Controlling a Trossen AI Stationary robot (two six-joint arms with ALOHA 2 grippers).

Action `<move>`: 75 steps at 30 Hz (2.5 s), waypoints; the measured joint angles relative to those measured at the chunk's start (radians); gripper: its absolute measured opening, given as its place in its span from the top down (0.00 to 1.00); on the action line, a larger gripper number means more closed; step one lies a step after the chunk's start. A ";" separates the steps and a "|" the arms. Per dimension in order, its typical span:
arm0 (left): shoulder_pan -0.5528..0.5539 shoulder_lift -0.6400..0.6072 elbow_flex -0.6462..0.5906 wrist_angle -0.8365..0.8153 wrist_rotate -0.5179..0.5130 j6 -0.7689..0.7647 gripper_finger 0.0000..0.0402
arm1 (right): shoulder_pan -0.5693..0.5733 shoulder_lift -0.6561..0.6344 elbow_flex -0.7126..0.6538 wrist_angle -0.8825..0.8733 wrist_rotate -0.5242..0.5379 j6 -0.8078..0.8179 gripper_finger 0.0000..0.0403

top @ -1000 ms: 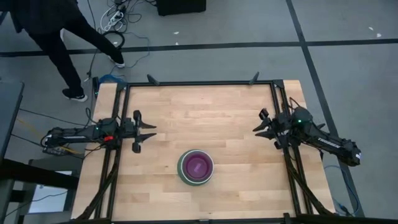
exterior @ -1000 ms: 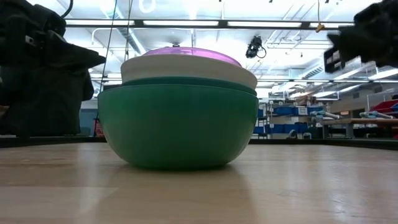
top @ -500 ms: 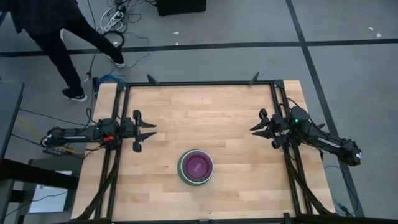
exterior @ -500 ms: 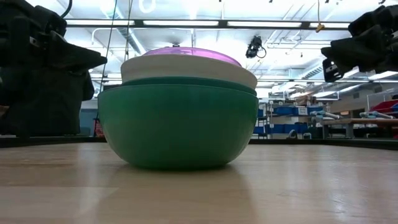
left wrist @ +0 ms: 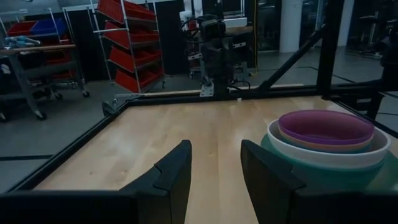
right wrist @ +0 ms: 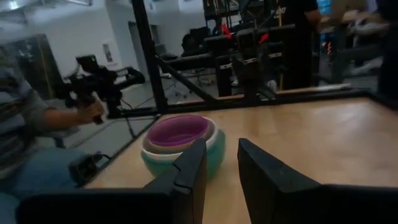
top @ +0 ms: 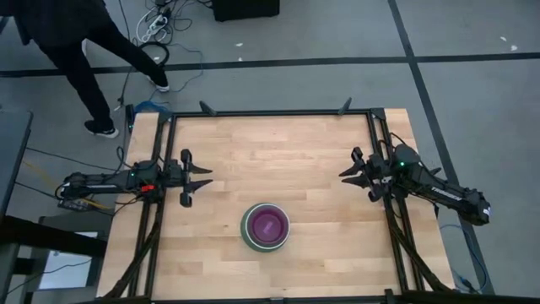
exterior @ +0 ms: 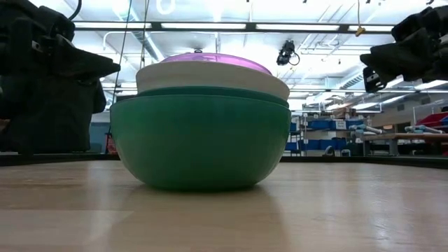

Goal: Nest bowls inside each other
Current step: Return to Home Position

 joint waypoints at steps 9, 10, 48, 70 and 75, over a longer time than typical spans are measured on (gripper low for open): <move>0.000 0.000 0.000 0.001 -0.004 -0.007 0.63 | 0.003 0.019 0.000 -0.009 -0.160 -0.007 0.79; 0.000 0.000 0.000 0.001 -0.004 -0.010 0.63 | -0.003 0.029 0.000 -0.011 -0.172 0.002 0.79; 0.000 0.000 -0.001 0.073 -0.026 -0.025 0.63 | -0.032 0.257 0.000 0.001 -0.170 -0.139 0.79; 0.000 0.000 -0.001 0.076 -0.021 -0.025 0.63 | -0.032 0.257 0.000 0.003 -0.171 -0.138 0.79; 0.000 0.000 -0.001 0.076 -0.021 -0.025 0.63 | -0.032 0.257 0.000 0.002 -0.171 -0.138 0.80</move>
